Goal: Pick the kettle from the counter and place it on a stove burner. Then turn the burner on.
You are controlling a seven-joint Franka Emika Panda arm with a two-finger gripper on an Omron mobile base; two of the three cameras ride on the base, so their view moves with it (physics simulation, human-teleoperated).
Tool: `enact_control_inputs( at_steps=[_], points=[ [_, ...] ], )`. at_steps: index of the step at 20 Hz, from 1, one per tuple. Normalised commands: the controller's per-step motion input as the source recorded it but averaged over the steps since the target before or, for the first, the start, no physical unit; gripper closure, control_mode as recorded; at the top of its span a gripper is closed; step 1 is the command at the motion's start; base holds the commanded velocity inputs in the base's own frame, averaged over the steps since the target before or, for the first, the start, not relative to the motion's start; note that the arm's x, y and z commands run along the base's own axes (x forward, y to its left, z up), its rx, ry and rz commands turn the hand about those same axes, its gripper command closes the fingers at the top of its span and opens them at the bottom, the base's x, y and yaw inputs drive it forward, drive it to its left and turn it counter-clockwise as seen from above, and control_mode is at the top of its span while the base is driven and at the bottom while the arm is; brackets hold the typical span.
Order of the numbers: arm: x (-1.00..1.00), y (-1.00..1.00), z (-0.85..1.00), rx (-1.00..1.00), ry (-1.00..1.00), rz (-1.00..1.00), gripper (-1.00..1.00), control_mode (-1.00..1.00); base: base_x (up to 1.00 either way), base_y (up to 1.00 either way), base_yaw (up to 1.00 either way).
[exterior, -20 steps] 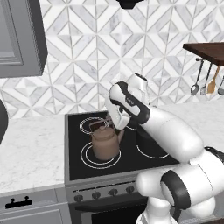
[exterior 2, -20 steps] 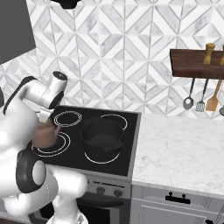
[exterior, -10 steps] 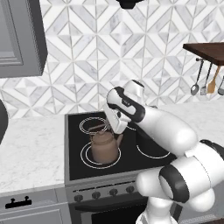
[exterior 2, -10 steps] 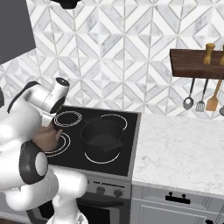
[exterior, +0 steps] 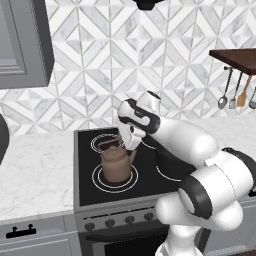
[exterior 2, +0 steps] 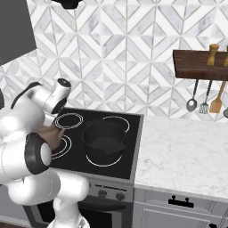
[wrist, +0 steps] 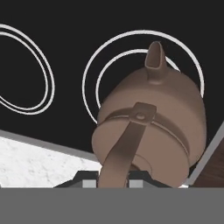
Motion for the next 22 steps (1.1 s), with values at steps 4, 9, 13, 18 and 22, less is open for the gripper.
enact_control_inputs(
  at_steps=[4, 9, 13, 18, 22],
  points=[
    [0.19, 0.01, -0.07, 0.0, 0.0, 0.0, 1.0, -1.0, 0.0, 0.0, 0.0],
    [-0.01, 0.01, -0.45, 0.0, 0.0, 0.0, 1.0, -1.0, 0.0, 0.0, 0.0],
    [-0.01, 0.06, -0.43, 0.0, 0.0, 0.0, 1.0, -1.0, 0.0, 0.0, 0.0],
    [-0.04, 0.04, -0.06, -0.01, 0.0, 0.0, 1.0, -1.0, 0.0, 0.0, 0.0],
    [-0.38, 0.06, -0.19, -0.09, 0.0, 0.07, 1.0, -1.0, 0.0, 0.0, 0.0]
  ],
)
